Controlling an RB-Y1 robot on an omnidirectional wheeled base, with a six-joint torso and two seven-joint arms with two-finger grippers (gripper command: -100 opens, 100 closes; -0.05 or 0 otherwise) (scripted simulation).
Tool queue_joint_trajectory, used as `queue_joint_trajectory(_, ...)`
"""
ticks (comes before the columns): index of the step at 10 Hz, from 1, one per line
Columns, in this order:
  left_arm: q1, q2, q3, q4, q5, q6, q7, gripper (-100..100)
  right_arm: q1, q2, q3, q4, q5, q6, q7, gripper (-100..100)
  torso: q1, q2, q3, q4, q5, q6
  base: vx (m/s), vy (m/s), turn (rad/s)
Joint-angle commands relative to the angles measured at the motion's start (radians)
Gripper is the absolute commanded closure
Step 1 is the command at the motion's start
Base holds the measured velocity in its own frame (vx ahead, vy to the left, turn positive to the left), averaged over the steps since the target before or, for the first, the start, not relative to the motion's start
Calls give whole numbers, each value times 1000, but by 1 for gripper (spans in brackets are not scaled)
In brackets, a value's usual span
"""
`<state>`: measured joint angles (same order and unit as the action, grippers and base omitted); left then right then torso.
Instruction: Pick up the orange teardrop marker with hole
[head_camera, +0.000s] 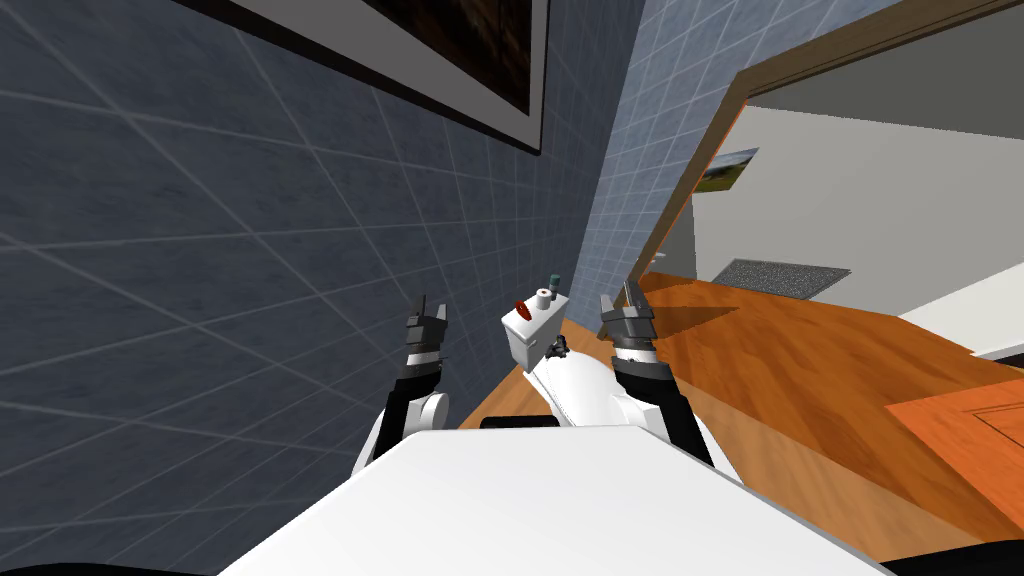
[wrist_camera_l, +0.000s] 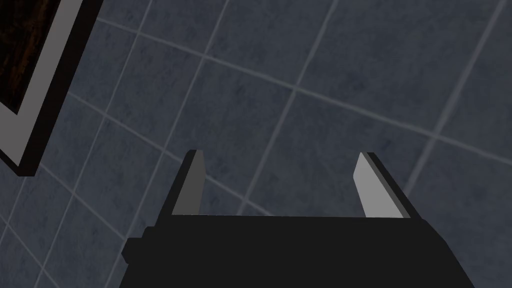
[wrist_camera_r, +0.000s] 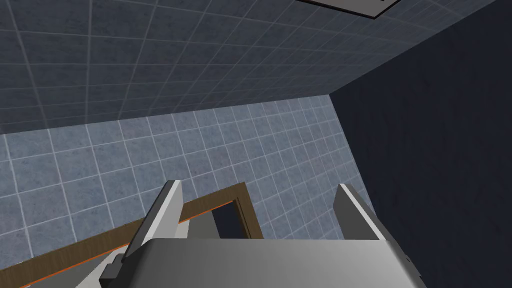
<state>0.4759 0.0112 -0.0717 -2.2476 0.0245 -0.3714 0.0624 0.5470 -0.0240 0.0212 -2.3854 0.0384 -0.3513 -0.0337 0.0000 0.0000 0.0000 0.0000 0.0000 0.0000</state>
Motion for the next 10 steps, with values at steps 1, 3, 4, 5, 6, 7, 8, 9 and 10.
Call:
queue_joint_trajectory(1,0,0,0,0,0,0,0,0,2,-28,3,7,0,6,1,-100,0,0,0,0,0,0,-3,-1,52)
queue_joint_trajectory(3,0,0,0,0,0,0,0,0,7,-77,11,25,0,19,4,-100,-1,0,0,0,0,0,-7,-10,91)
queue_joint_trajectory(4,0,0,0,0,0,0,0,0,10,-105,16,36,-1,29,6,-100,-1,0,0,0,0,0,-12,-16,117)
queue_joint_trajectory(5,0,0,0,0,0,0,0,0,14,-135,22,50,-2,40,8,-100,-1,1,0,0,0,0,-14,-18,136)
queue_joint_trajectory(6,0,0,0,0,0,0,0,0,19,-164,29,65,-3,53,11,-100,-2,1,0,0,0,0,-16,-21,177)
queue_joint_trajectory(7,0,0,0,0,0,0,0,0,24,-196,38,82,-4,67,15,-100,-2,1,0,0,0,0,-17,-24,160)
queue_joint_trajectory(8,0,0,0,0,0,0,0,0,30,-230,47,99,-6,82,19,-100,-2,1,1,0,0,0,-26,-28,179)
queue_joint_trajectory(9,0,0,0,0,0,0,0,0,36,-264,56,118,-8,99,23,-100,-2,1,1,0,-1,0,-21,-30,176)
queue_joint_trajectory(10,0,0,0,0,0,0,0,0,42,-297,67,137,-10,116,28,-100,-2,1,1,0,-1,0,-26,-34,217)
